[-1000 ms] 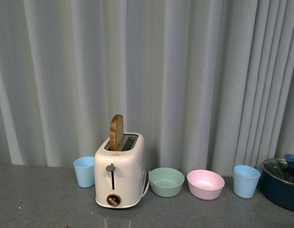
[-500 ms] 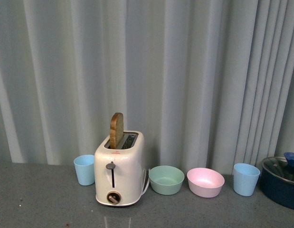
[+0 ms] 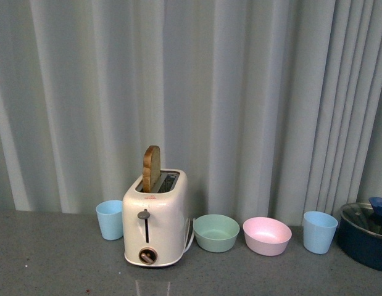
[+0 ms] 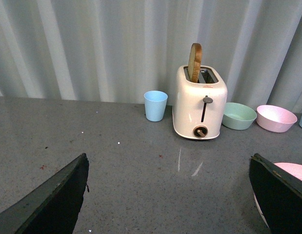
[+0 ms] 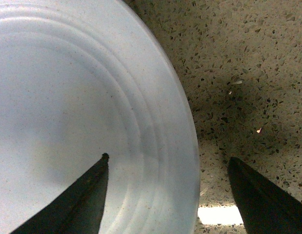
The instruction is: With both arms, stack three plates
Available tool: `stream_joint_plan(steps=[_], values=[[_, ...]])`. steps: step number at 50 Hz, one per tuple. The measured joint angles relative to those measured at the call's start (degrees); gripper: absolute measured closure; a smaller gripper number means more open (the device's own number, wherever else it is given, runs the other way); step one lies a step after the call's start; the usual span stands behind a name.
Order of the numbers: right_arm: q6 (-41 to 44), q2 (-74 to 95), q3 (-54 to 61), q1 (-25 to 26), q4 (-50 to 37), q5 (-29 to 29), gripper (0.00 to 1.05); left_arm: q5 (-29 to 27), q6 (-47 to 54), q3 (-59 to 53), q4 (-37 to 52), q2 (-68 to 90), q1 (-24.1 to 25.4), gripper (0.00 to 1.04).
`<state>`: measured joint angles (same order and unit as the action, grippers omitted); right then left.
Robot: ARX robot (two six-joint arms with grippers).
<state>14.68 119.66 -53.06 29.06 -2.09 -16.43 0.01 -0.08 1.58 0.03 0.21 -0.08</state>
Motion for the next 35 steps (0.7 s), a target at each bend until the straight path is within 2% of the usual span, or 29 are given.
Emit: stream_joint_plan(steps=[21, 24, 35], values=[[-0.42, 0.63, -0.02, 0.50, -0.20, -0.28, 0.97, 0.00, 0.00, 0.00, 0.00, 0.00, 0.00, 0.07], [-0.83, 0.33, -0.02, 0.81, -0.15, -1.22, 1.02, 0.00, 0.00, 0.00, 0.00, 0.00, 0.00, 0.07], [-1.03, -0.44, -0.04, 1.75, 0.83, -1.73, 1.02, 0.00, 0.00, 0.00, 0.00, 0.00, 0.00, 0.07]])
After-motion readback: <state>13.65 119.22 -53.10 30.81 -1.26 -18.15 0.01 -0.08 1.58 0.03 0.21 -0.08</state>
